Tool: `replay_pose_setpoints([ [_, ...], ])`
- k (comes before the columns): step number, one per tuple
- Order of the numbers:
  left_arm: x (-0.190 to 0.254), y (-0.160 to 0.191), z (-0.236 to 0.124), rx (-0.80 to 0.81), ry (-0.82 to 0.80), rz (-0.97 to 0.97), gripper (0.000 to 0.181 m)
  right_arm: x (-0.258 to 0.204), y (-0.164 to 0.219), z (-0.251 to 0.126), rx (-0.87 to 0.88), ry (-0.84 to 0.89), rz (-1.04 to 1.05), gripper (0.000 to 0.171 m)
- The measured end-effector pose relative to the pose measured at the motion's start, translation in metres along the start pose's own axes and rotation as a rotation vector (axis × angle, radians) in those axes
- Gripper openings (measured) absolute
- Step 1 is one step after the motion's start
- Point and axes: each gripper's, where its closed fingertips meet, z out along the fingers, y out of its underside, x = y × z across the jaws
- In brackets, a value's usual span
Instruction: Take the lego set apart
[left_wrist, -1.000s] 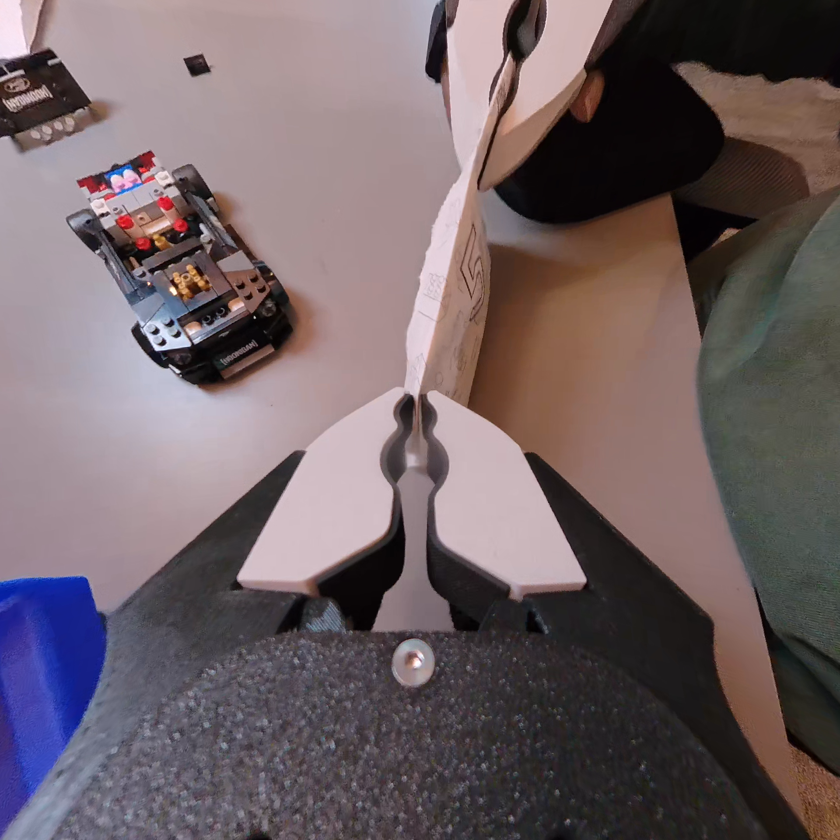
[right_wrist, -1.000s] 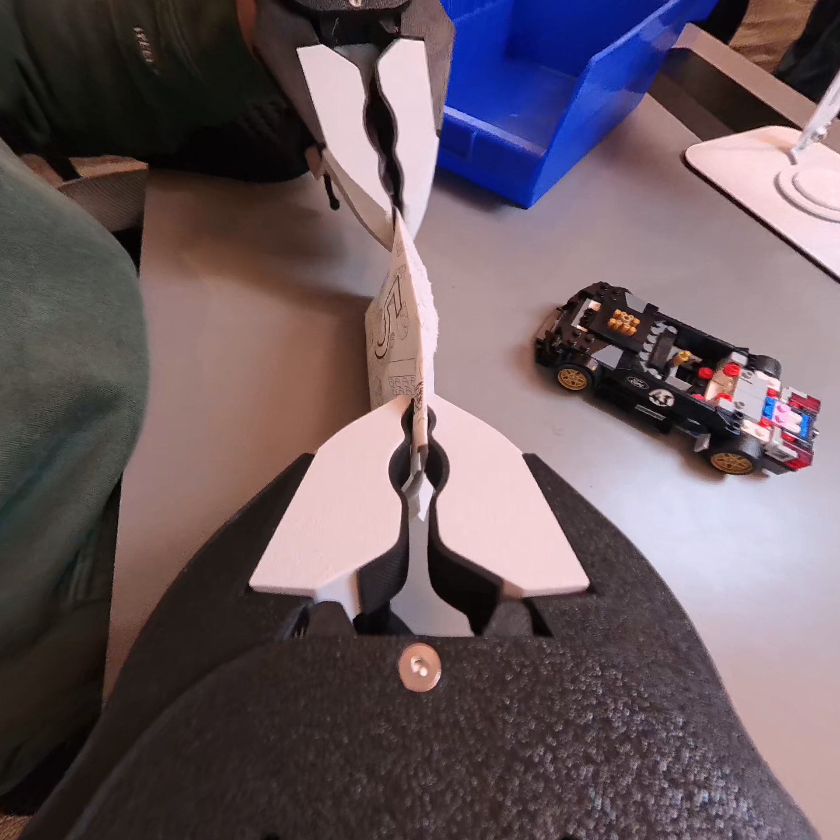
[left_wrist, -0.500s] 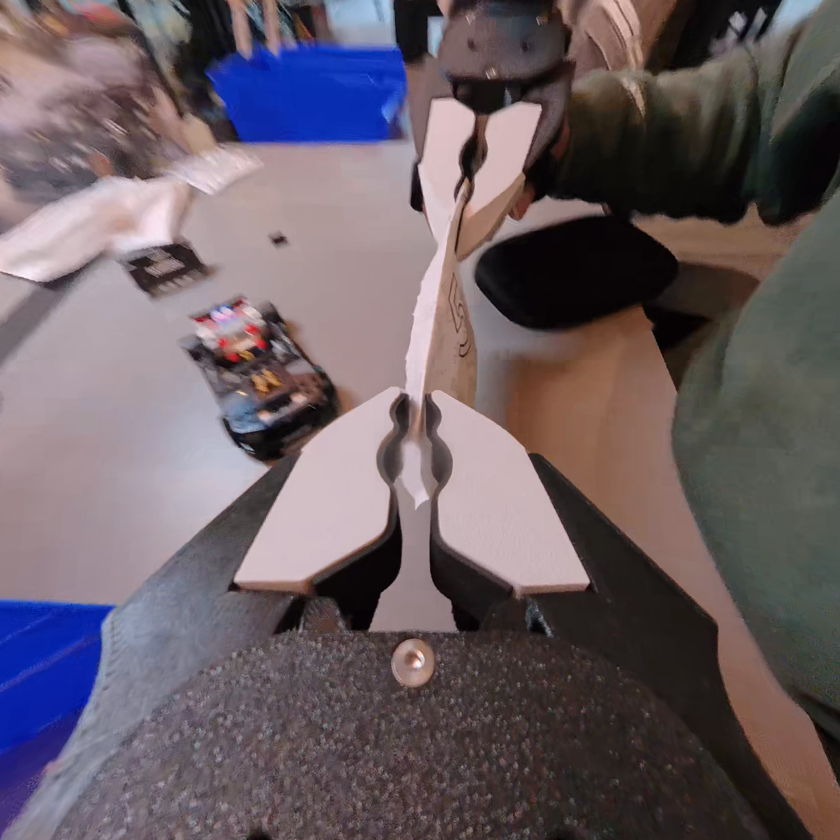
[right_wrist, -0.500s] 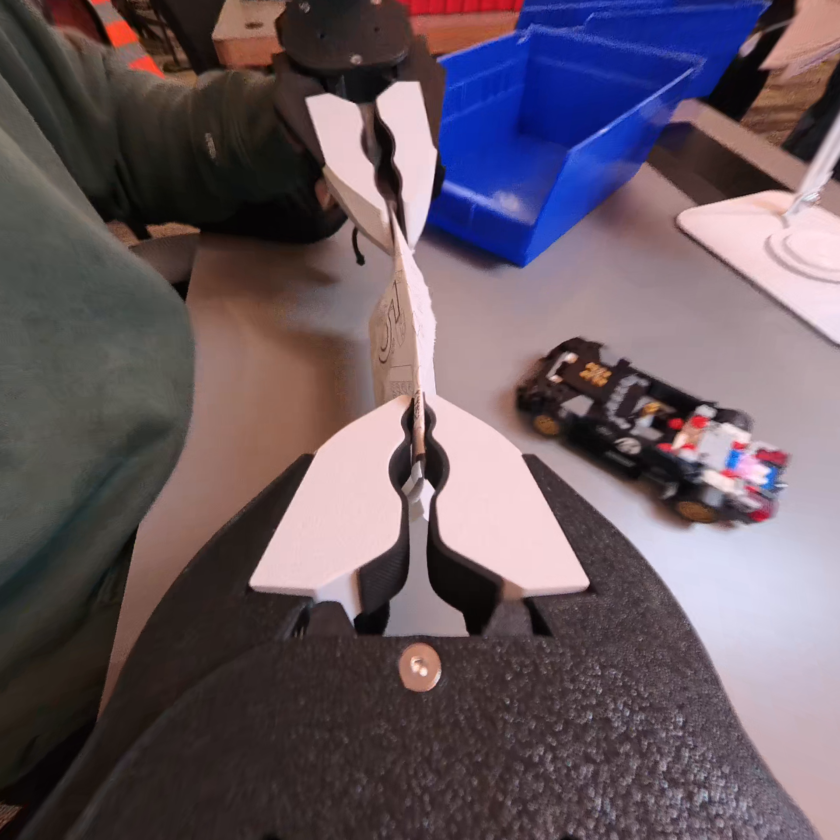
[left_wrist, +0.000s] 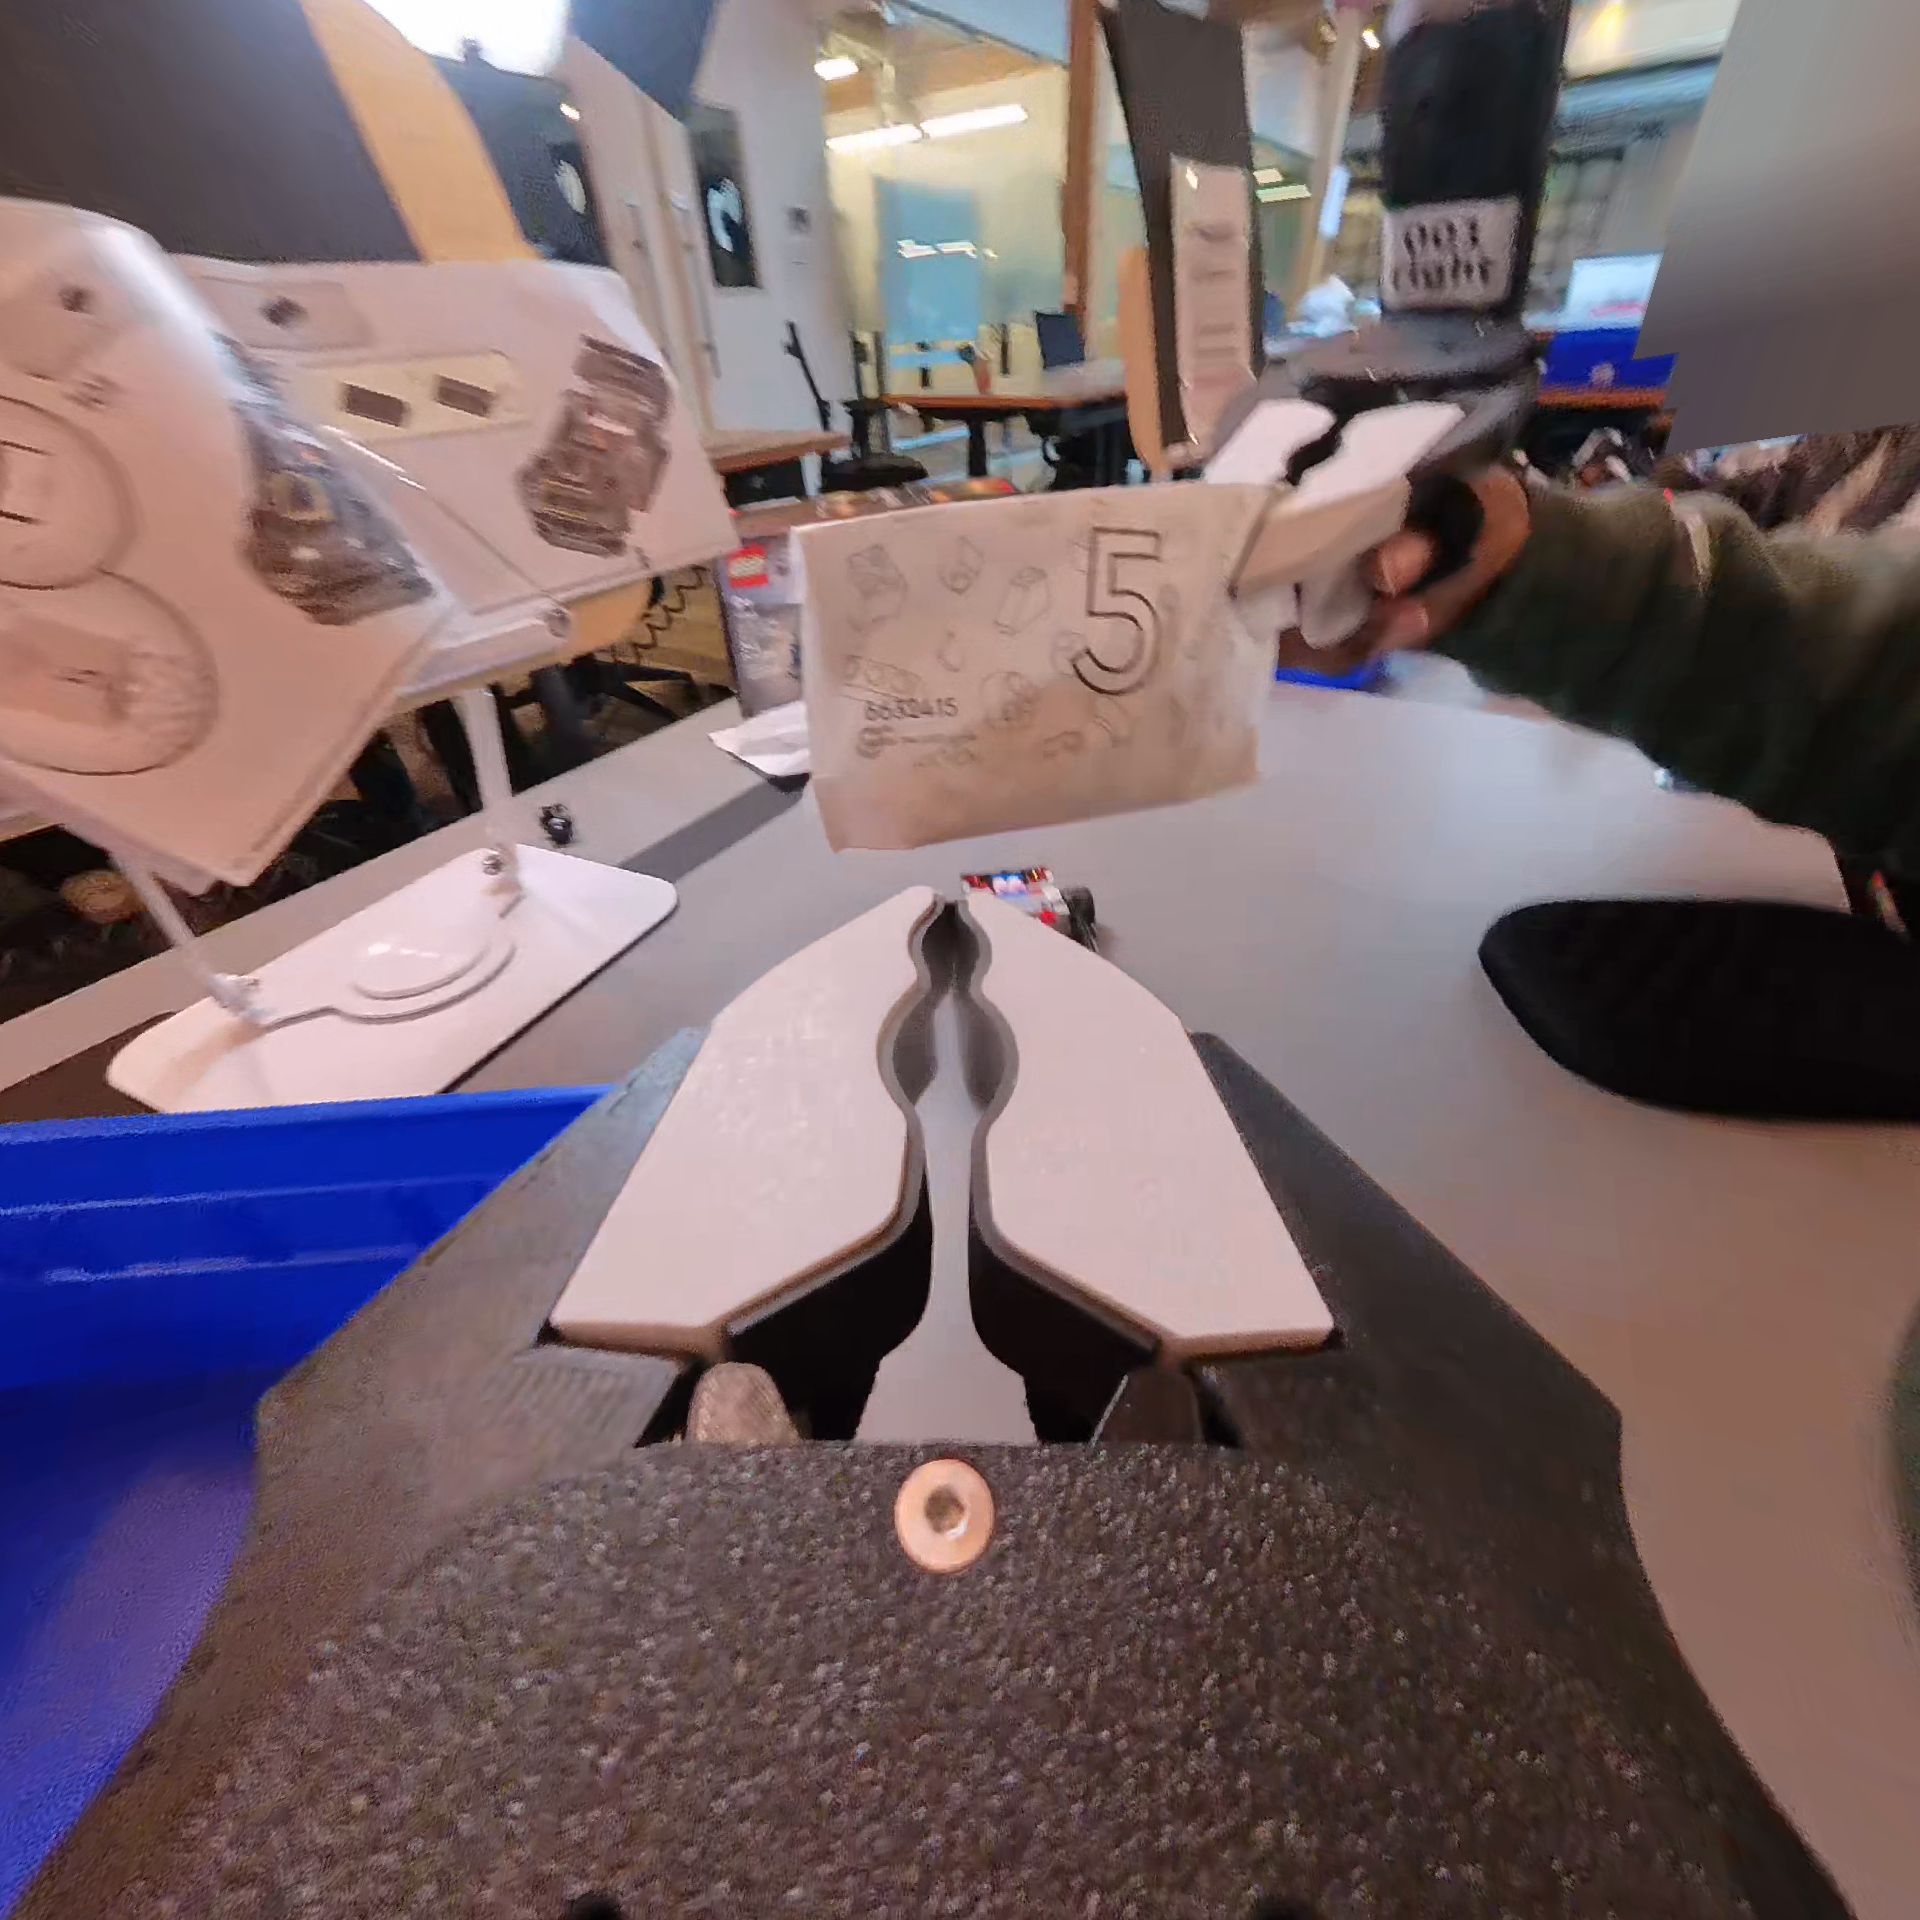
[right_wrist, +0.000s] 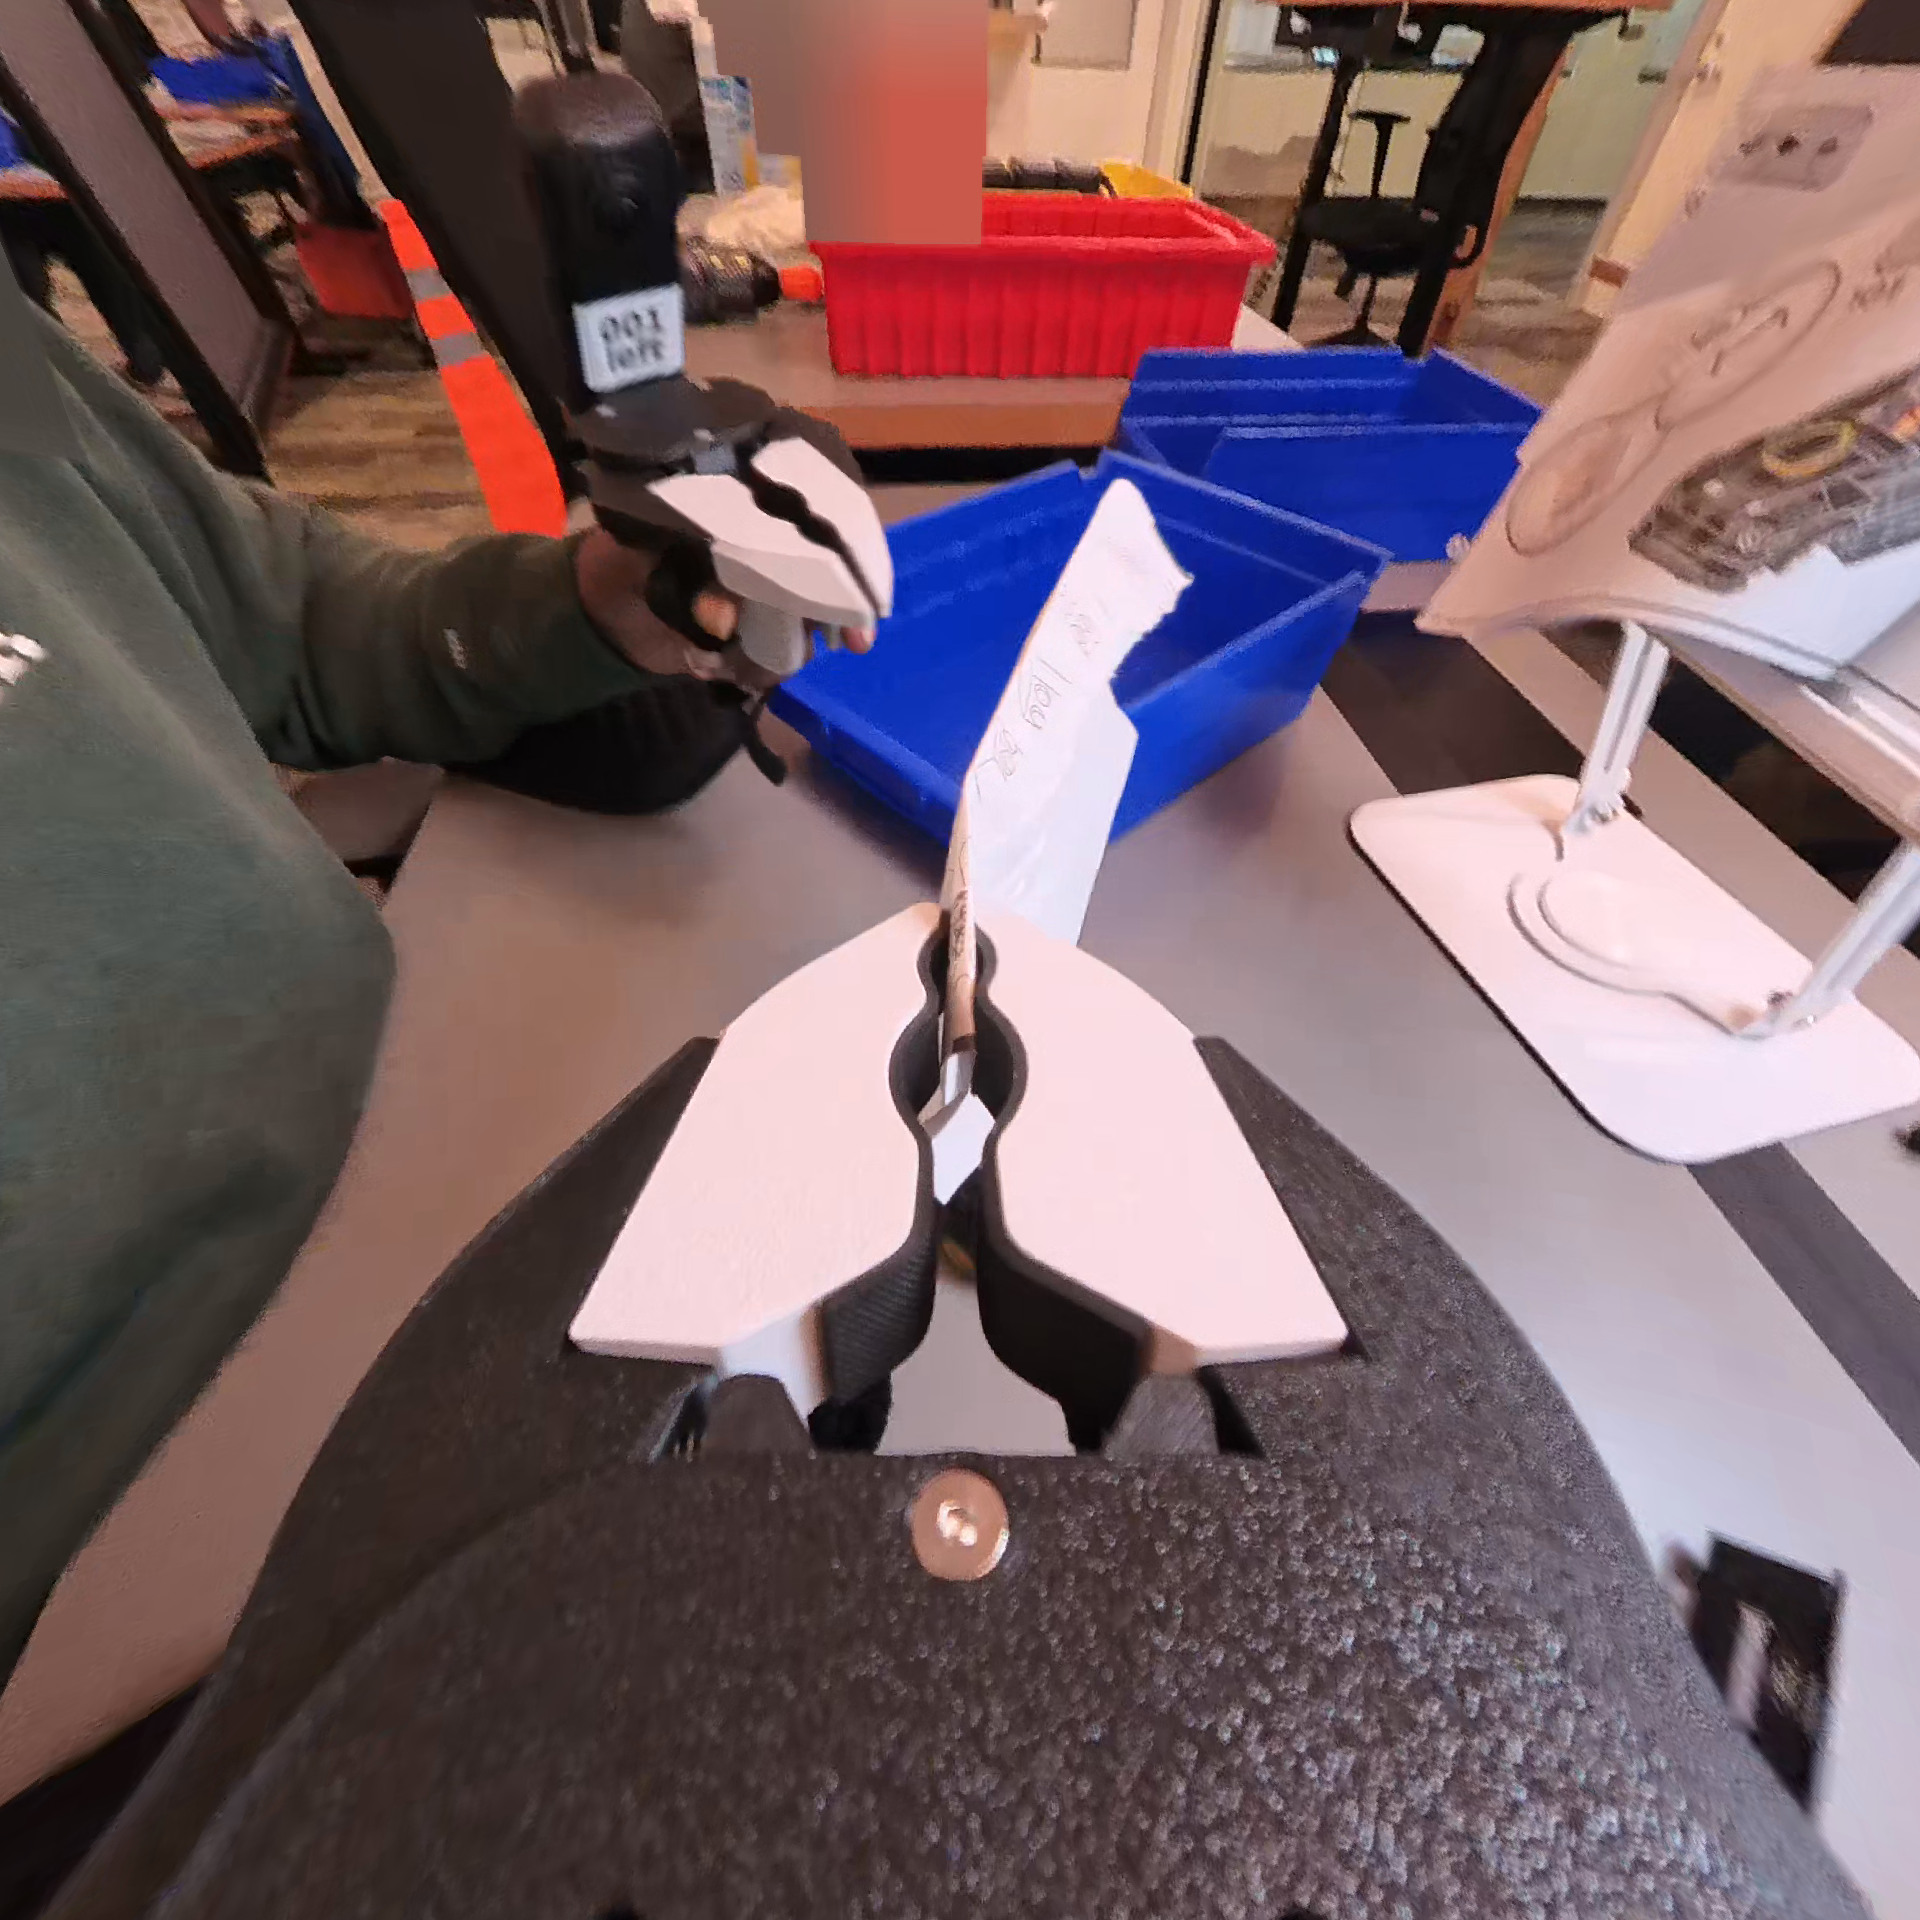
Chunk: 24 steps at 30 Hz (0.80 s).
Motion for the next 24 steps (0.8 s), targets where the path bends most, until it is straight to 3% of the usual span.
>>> replay_pose_setpoints([
  [2, -0.009, -0.011, -0.005, 0.023, -0.014, -0.056, 0.000, -0.010, -0.012, 0.009, 0.030, -0.047, -0.007, 0.000],
  [4, -0.023, -0.020, -0.012, 0.031, -0.032, -0.050, 0.027, -0.020, -0.021, 0.017, 0.027, -0.094, -0.026, 0.000],
  [6, -0.031, -0.031, -0.024, 0.027, 0.011, -0.041, 0.042, -0.029, -0.030, 0.023, 0.015, -0.147, -0.034, 0.000],
  [11, 0.025, -0.044, -0.043, -0.005, 0.404, -0.025, 0.063, -0.047, -0.044, 0.034, 0.012, -0.230, -0.015, 0.000],
  [17, 0.069, -0.039, -0.058, -0.020, 0.556, 0.007, 0.066, -0.057, -0.038, 0.033, -0.012, -0.223, 0.002, 0.000],
  [21, 0.077, -0.029, -0.045, -0.076, 0.463, 0.151, 0.064, -0.072, -0.033, 0.037, -0.037, -0.235, -0.007, 0.000],
  [24, 0.077, -0.019, -0.035, -0.134, 0.374, 0.310, 0.037, -0.078, -0.029, 0.041, -0.065, -0.234, -0.012, 0.000],
])
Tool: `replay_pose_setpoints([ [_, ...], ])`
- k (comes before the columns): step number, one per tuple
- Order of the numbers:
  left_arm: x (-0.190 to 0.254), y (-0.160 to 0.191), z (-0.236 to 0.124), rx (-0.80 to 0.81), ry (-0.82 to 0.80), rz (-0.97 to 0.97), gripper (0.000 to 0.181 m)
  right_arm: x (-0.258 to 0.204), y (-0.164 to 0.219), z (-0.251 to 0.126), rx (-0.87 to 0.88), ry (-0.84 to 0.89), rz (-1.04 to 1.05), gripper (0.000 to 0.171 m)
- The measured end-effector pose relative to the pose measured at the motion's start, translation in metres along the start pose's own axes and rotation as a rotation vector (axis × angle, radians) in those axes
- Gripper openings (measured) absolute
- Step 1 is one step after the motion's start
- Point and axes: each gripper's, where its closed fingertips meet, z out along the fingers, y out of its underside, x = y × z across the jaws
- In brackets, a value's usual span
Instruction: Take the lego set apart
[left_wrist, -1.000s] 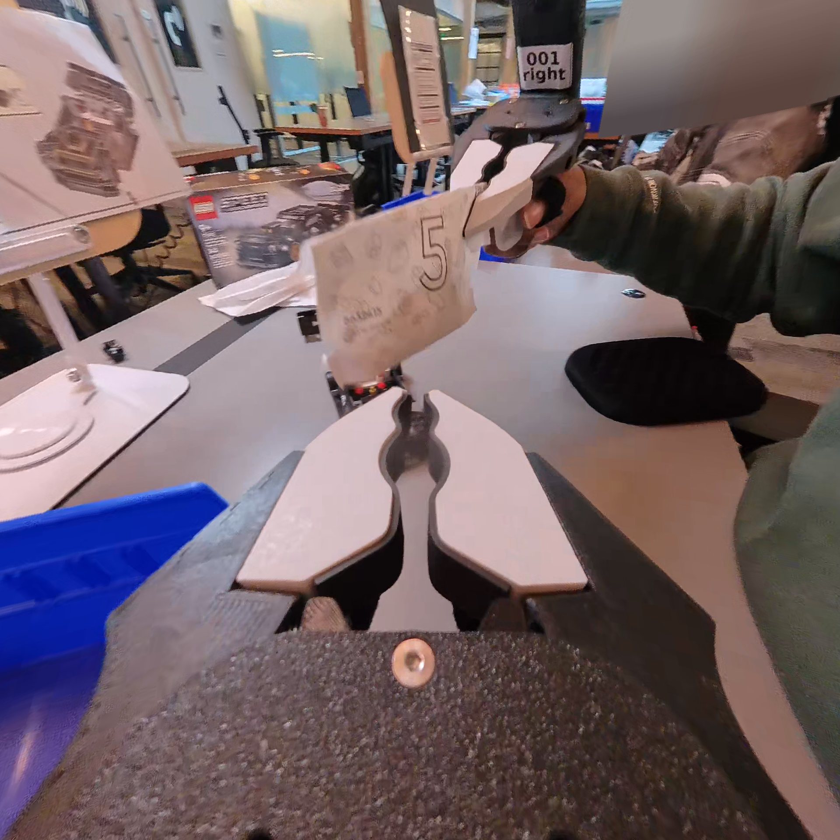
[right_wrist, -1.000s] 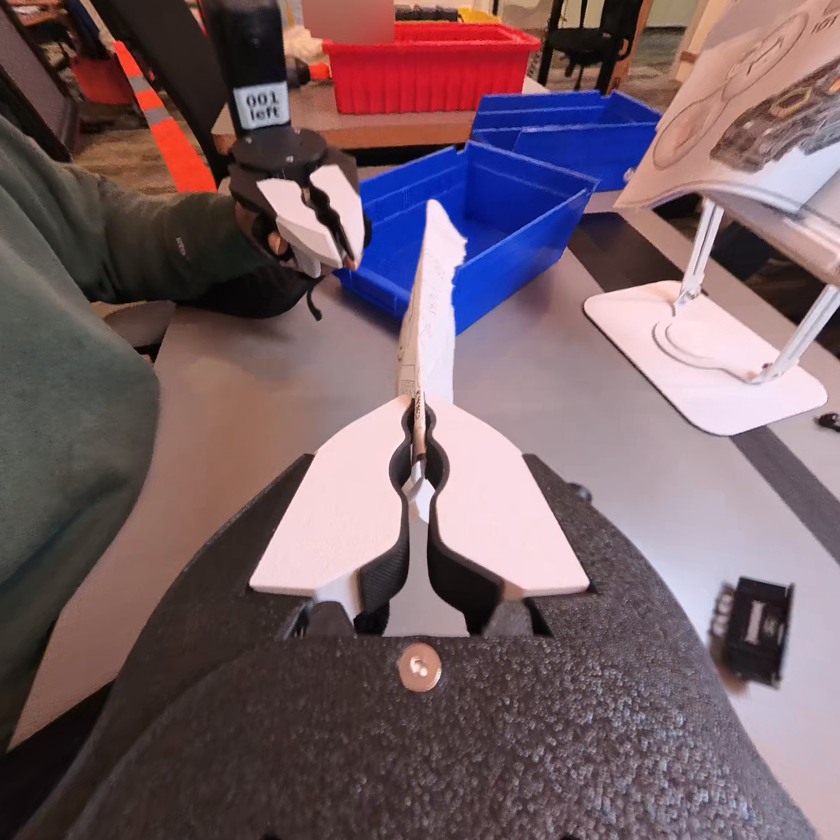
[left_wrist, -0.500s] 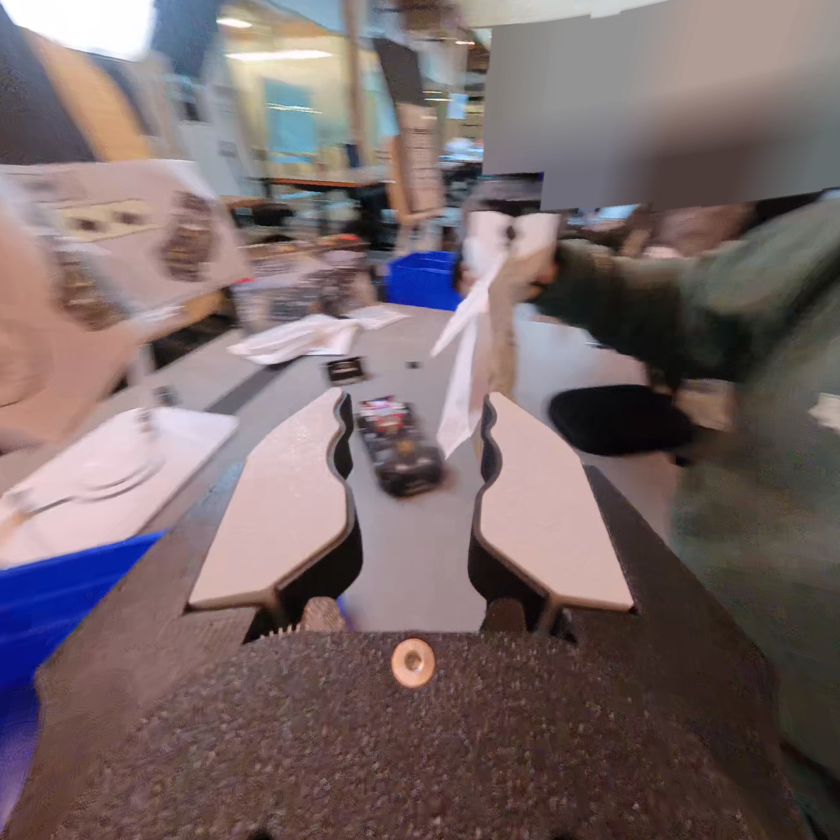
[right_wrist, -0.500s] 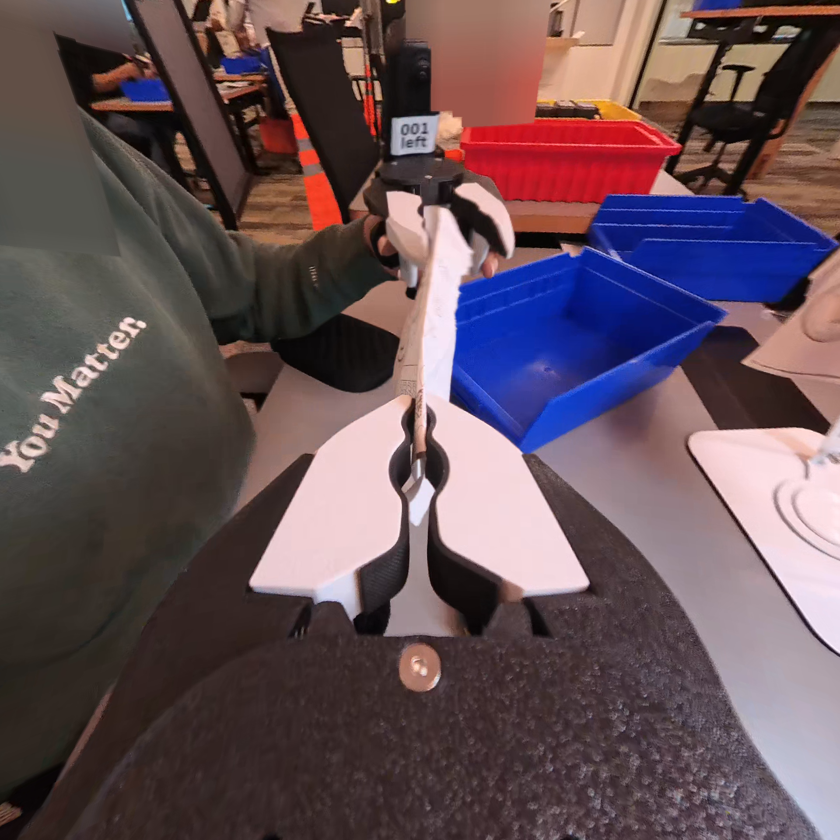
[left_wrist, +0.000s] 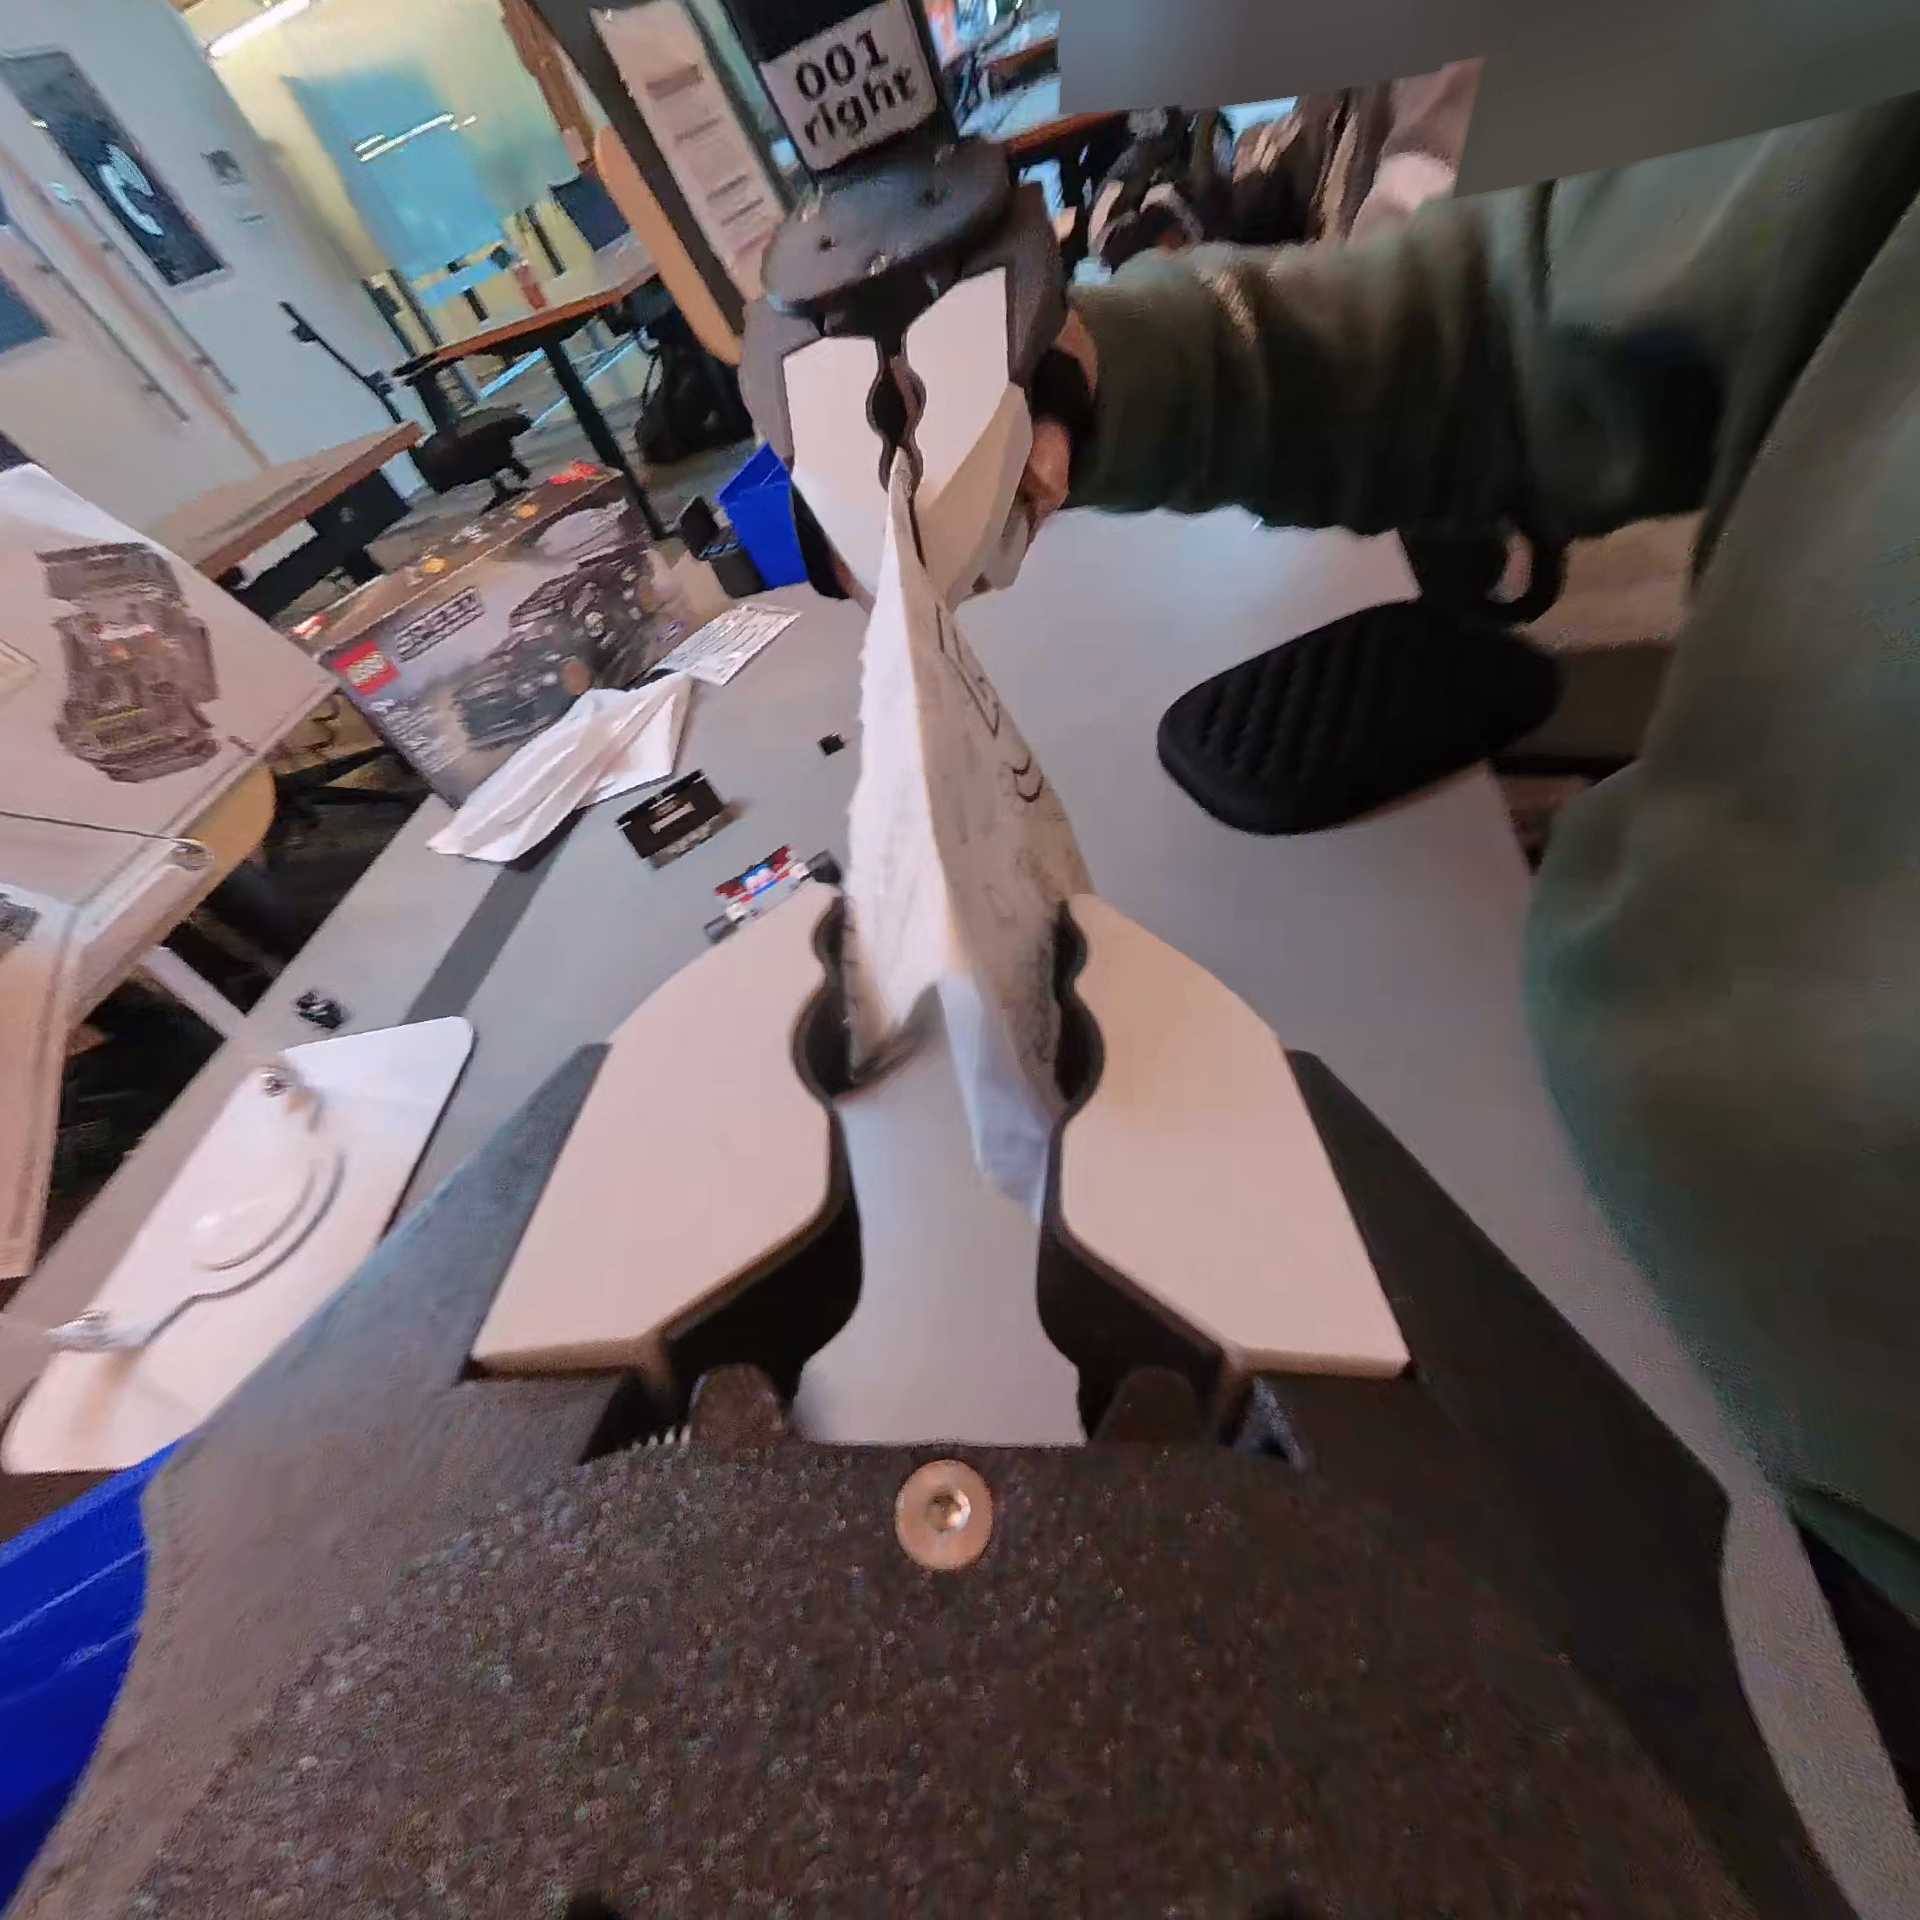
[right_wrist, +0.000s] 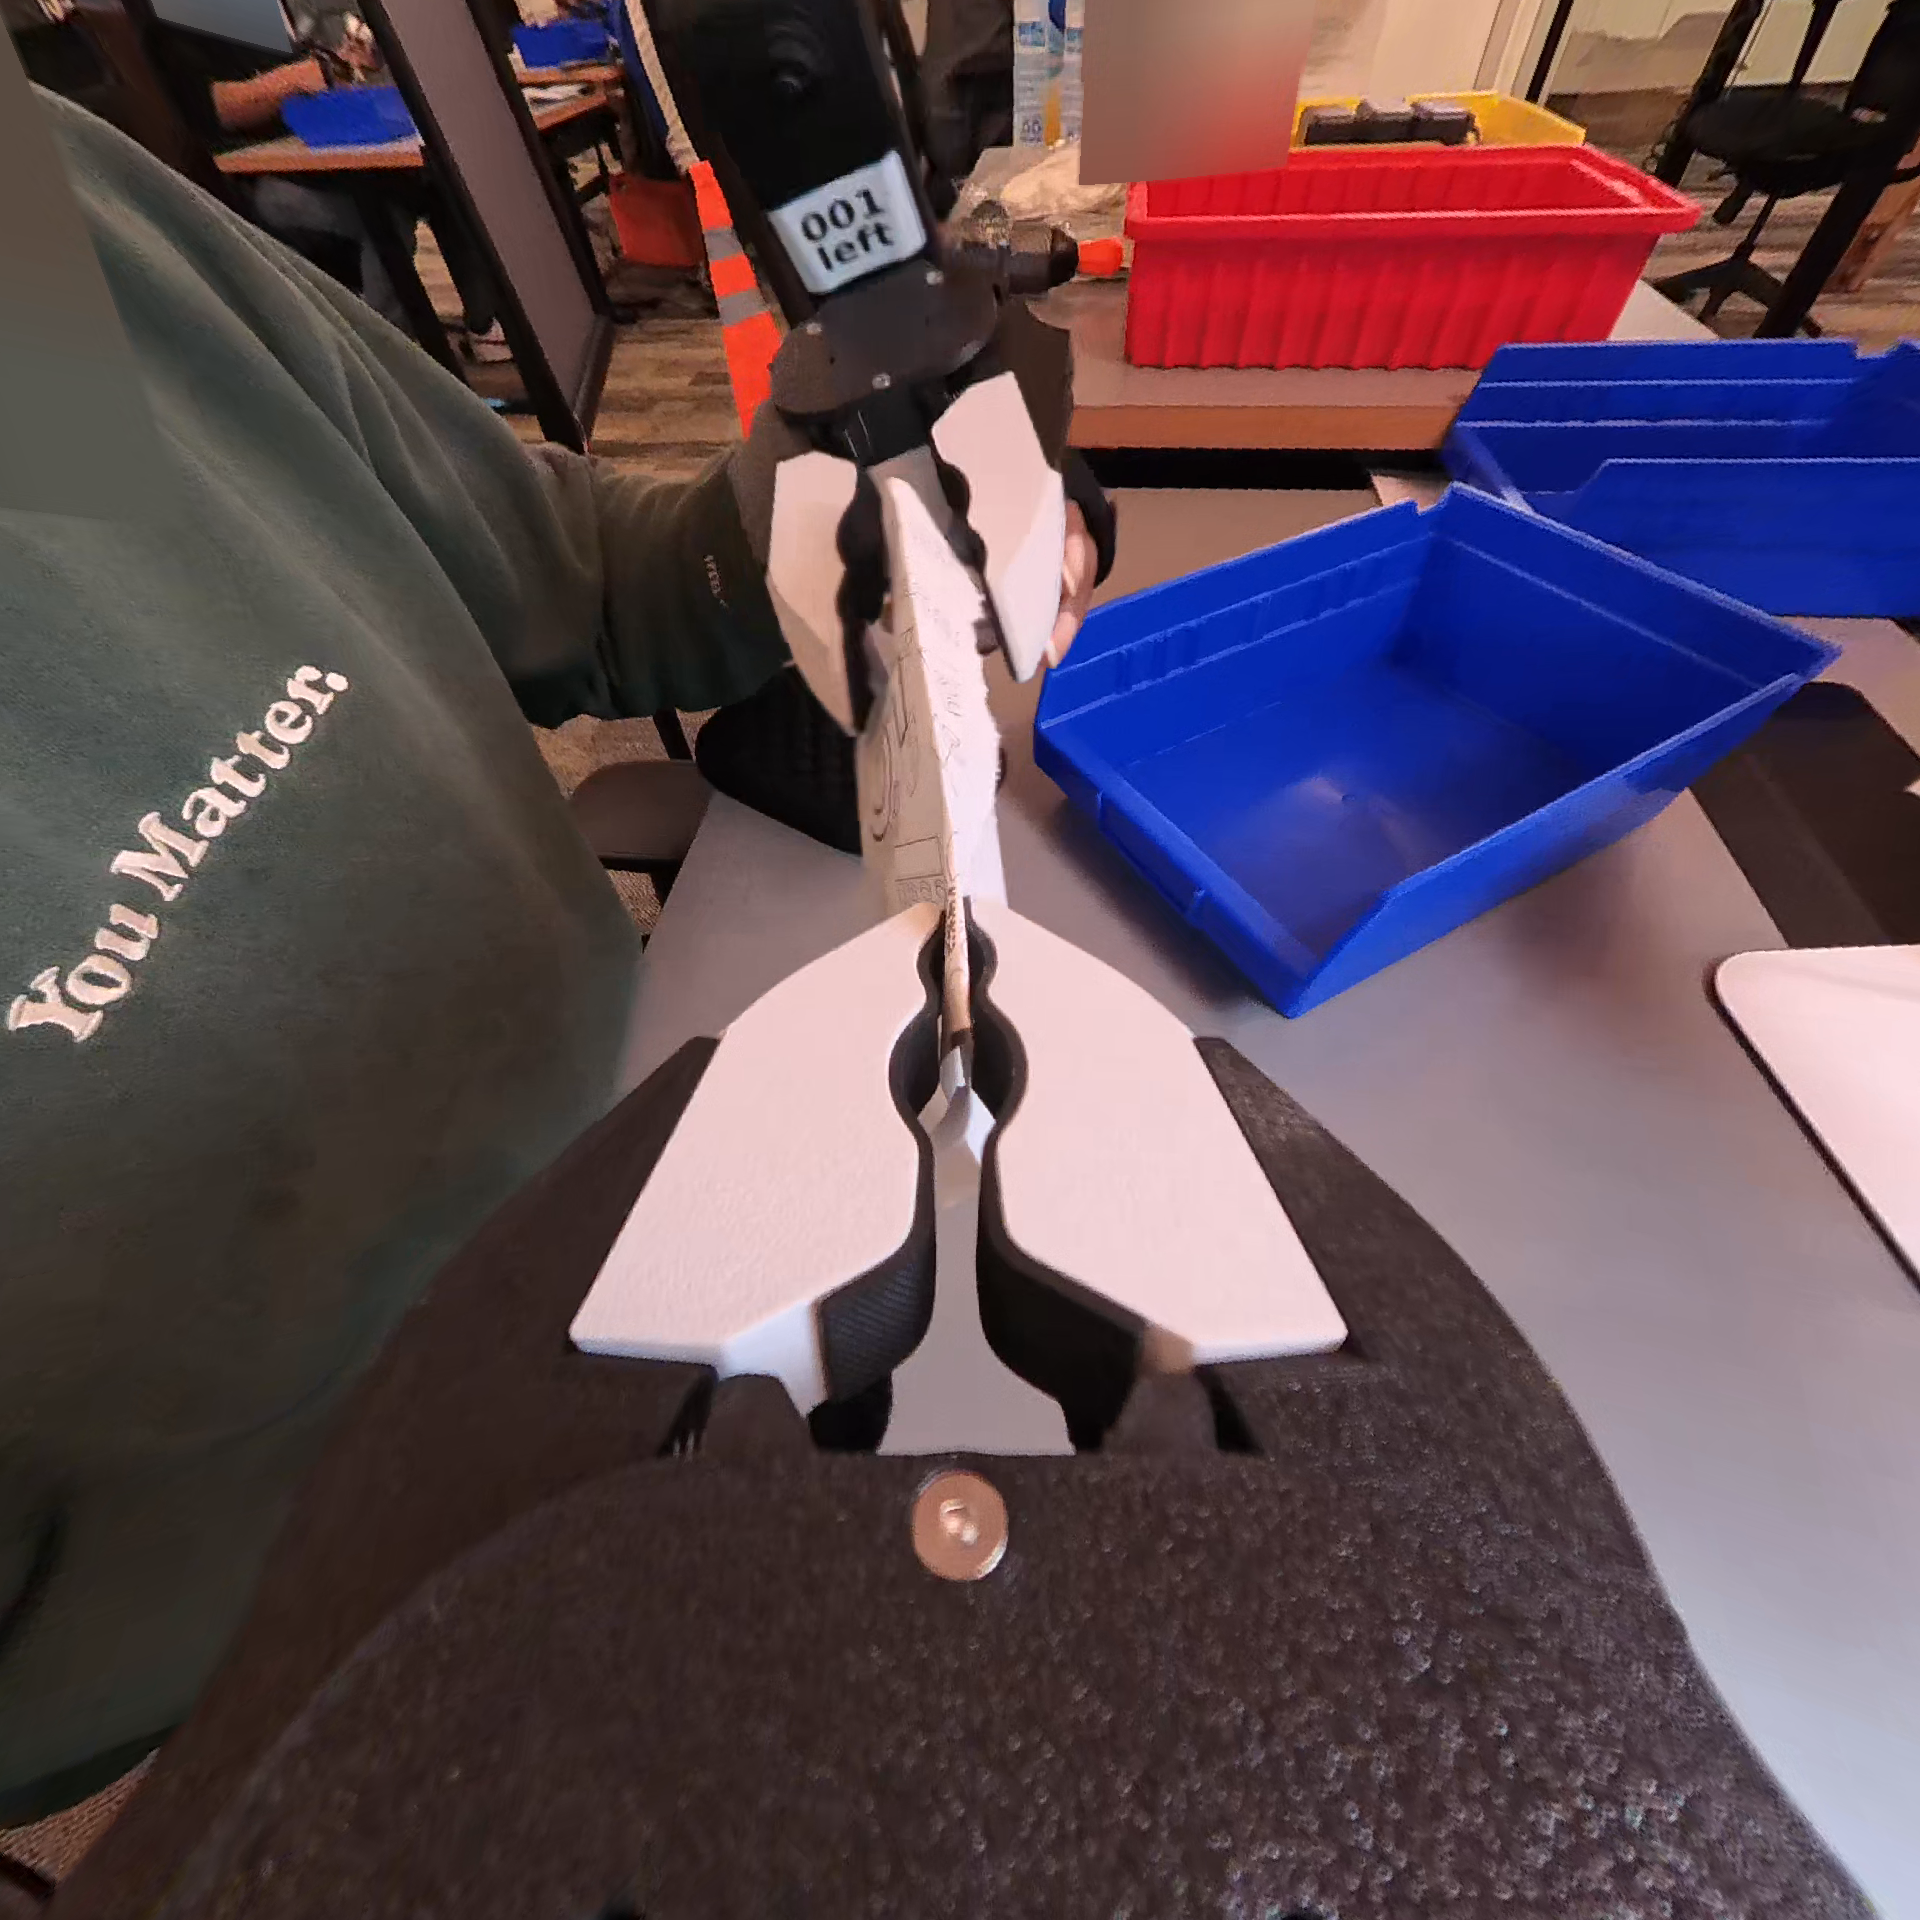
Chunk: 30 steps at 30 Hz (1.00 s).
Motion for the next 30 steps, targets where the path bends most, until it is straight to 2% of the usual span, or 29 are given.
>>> replay_pose_setpoints([
  [2, 0.001, 0.001, 0.000, -0.022, -0.017, 0.032, 0.007, 0.002, 0.003, 0.000, -0.009, 0.015, 0.013, 0.000],
  [7, -0.005, 0.006, -0.005, 0.003, -0.061, -0.155, 0.001, 0.009, 0.004, 0.003, 0.053, 0.044, 0.049, 0.002],
  [9, -0.014, 0.006, -0.019, 0.058, -0.072, -0.255, 0.002, 0.018, -0.001, -0.001, 0.114, 0.106, 0.052, 0.012],
  [12, -0.055, 0.004, -0.067, 0.184, -0.213, -0.400, 0.001, 0.031, -0.004, -0.017, 0.187, 0.198, 0.054, 0.022],
  [15, -0.126, 0.018, -0.150, 0.371, -0.477, -0.590, 0.001, 0.039, 0.012, -0.032, 0.192, 0.274, 0.064, 0.023],
  [18, -0.198, 0.061, -0.239, 0.544, -0.716, -0.770, 0.002, 0.042, 0.032, -0.042, 0.191, 0.331, 0.087, 0.022],
  [21, -0.255, 0.123, -0.298, 0.595, -0.875, -0.909, 0.001, 0.045, 0.051, -0.054, 0.152, 0.462, 0.044, 0.020],
  [24, -0.299, 0.187, -0.329, 0.616, -0.957, -1.048, 0.001, 0.047, 0.072, -0.066, 0.086, 0.597, 0.029, 0.020],
  [27, -0.333, 0.238, -0.346, 0.662, -0.989, -1.186, 0.001, 0.040, 0.090, -0.073, 0.043, 0.660, 0.061, 0.020],
  [30, -0.362, 0.268, -0.354, 0.734, -1.007, -1.270, 0.001, 0.033, 0.102, -0.081, 0.032, 0.708, 0.110, 0.020],
])
